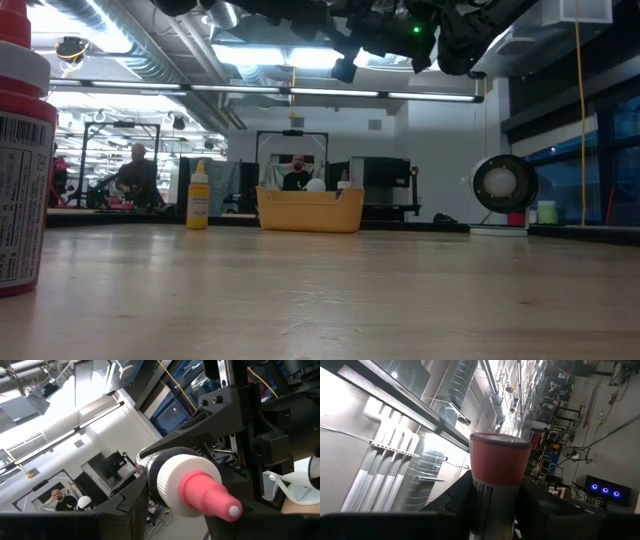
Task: Pick & Place food coloring
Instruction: Put the large pink food coloring bottle into the bin
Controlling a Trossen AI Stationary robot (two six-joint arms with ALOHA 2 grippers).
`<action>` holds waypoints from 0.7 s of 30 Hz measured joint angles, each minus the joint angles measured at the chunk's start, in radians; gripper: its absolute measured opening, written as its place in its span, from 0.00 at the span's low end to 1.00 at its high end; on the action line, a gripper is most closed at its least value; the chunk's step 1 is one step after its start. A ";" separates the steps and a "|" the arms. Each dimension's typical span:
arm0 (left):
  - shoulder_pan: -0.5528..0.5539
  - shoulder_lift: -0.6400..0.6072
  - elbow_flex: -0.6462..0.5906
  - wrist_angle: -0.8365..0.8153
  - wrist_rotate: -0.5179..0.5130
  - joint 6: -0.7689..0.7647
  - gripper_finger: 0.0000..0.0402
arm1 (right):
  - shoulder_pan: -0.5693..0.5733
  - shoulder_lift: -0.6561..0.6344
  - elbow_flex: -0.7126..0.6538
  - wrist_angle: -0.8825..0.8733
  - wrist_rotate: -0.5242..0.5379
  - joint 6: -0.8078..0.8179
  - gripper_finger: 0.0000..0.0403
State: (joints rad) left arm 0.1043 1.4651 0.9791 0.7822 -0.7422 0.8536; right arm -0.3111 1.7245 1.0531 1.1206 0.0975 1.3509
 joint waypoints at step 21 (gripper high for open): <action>0.000 -0.001 0.023 0.014 -0.042 0.009 0.36 | -0.029 0.003 -0.003 0.046 -0.187 -0.077 0.61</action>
State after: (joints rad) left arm 0.1045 1.4639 1.0023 0.7958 -0.7839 0.8630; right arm -0.3399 1.7271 1.0504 1.1666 -0.0895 1.2739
